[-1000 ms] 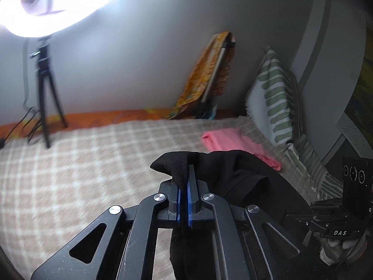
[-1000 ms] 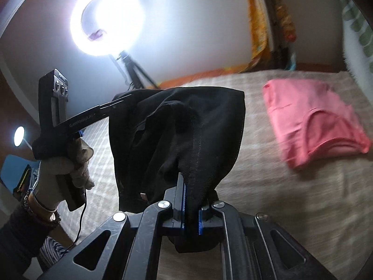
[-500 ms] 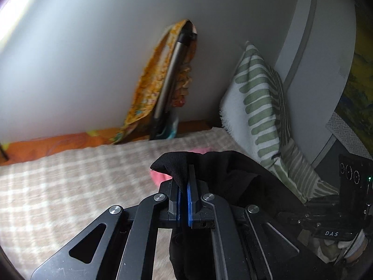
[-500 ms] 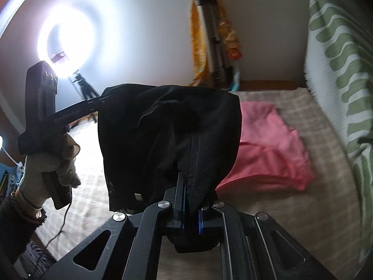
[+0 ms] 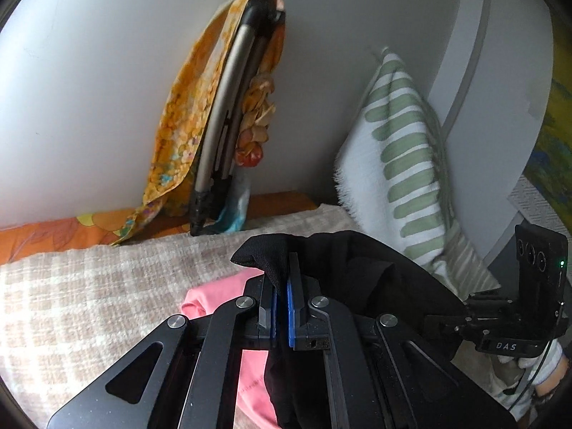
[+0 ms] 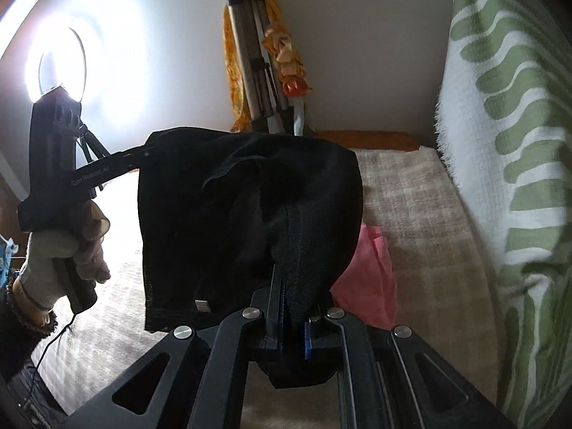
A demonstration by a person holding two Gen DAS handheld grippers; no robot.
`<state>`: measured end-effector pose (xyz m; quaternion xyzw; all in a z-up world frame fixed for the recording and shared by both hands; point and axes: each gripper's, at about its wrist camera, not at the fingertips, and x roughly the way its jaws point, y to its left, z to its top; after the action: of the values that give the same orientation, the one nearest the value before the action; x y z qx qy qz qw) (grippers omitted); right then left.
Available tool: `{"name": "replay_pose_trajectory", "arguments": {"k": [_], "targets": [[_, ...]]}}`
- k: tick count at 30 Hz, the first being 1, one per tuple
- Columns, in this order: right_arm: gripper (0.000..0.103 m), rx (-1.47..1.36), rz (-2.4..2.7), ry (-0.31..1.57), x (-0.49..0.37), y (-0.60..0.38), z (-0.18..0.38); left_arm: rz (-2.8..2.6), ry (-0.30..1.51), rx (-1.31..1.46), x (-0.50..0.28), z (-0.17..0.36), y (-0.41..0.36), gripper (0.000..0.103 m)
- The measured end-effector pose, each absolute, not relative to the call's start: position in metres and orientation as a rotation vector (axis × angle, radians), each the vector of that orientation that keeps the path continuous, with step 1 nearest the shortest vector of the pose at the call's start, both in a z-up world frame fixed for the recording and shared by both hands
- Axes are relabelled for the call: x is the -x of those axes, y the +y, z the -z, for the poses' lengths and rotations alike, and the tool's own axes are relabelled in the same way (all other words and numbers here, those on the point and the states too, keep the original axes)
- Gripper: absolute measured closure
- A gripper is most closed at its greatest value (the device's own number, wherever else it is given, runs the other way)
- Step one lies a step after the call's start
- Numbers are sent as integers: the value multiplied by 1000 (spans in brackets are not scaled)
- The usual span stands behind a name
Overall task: Fold small clothes
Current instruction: 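Carry the folded black shirt with both tools over the pink shirt, then lower the black shirt onto the pink shirt and open both tools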
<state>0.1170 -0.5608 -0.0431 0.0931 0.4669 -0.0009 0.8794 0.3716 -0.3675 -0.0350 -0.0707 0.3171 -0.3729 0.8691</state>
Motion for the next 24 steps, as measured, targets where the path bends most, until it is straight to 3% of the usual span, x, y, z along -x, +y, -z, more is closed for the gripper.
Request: {"name": "replay_pose_trajectory", "arguments": {"k": [13, 21, 24], "targets": [[97, -311, -53, 1034, -131, -595, 99, 699, 759, 127, -413, 88, -373, 100], [94, -318, 5, 1049, -133, -605, 109, 631, 779, 104, -418, 84, -365, 81], [81, -295, 55, 1050, -130, -606, 107, 622, 772, 90, -415, 77, -359, 75]]}}
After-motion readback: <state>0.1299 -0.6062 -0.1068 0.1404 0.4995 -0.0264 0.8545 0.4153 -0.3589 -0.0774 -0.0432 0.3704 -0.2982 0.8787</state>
